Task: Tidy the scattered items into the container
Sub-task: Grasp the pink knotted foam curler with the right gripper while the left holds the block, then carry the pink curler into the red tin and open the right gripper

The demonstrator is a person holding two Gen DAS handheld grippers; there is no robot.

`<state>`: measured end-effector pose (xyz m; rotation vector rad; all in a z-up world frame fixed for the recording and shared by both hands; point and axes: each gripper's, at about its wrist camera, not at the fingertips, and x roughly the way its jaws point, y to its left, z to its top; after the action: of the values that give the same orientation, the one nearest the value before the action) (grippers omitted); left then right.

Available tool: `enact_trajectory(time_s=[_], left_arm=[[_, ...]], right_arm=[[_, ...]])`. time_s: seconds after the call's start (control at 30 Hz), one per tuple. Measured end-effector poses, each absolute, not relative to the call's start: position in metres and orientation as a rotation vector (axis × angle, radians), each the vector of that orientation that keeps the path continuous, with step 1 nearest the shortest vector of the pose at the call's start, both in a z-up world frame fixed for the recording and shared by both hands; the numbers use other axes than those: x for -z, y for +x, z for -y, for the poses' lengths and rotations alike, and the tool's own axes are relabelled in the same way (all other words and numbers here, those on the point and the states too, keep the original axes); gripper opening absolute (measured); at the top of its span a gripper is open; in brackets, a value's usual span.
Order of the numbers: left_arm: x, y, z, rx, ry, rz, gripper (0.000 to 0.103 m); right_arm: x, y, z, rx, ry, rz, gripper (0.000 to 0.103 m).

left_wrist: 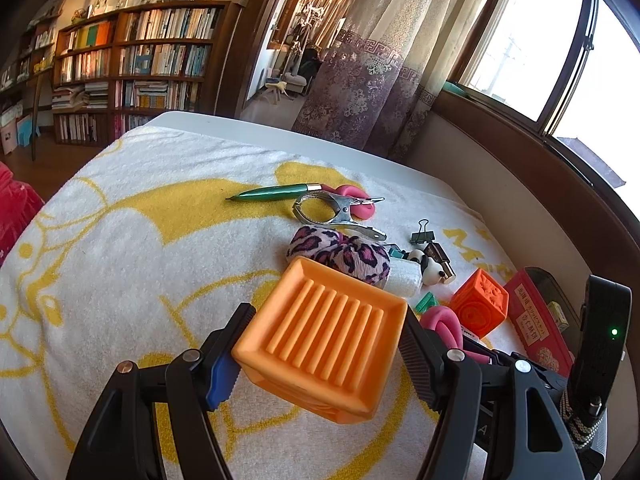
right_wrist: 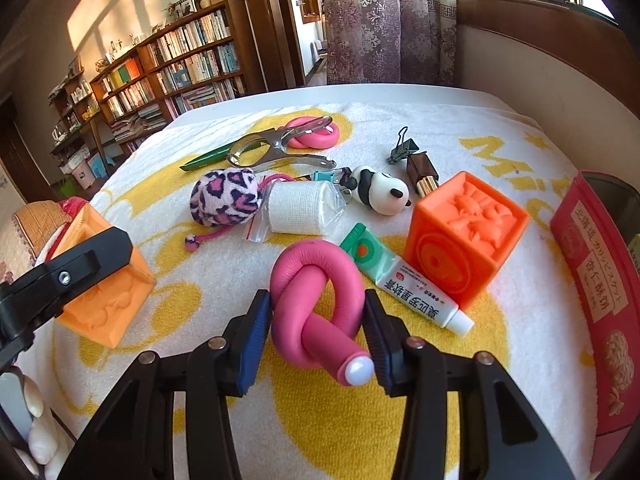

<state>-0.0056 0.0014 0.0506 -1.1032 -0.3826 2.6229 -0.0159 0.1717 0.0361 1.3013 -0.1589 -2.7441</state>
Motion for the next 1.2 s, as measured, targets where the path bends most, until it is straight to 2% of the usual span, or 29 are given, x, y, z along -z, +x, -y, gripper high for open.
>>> enact_trajectory(time_s=[0.47,1.2], left_arm=[[-0.048,-0.006,-0.007,-2.622,-1.120,0.346,0.071],[-0.041,-0.003,-0.021,-2.628,-1.144,0.250,0.071]], right_arm=[[-0.065,0.033,-0.201,2.830,1.173,0.318,0.050],[-0.107,0.108,-0.345,3.286,0.998,0.578,0.050]])
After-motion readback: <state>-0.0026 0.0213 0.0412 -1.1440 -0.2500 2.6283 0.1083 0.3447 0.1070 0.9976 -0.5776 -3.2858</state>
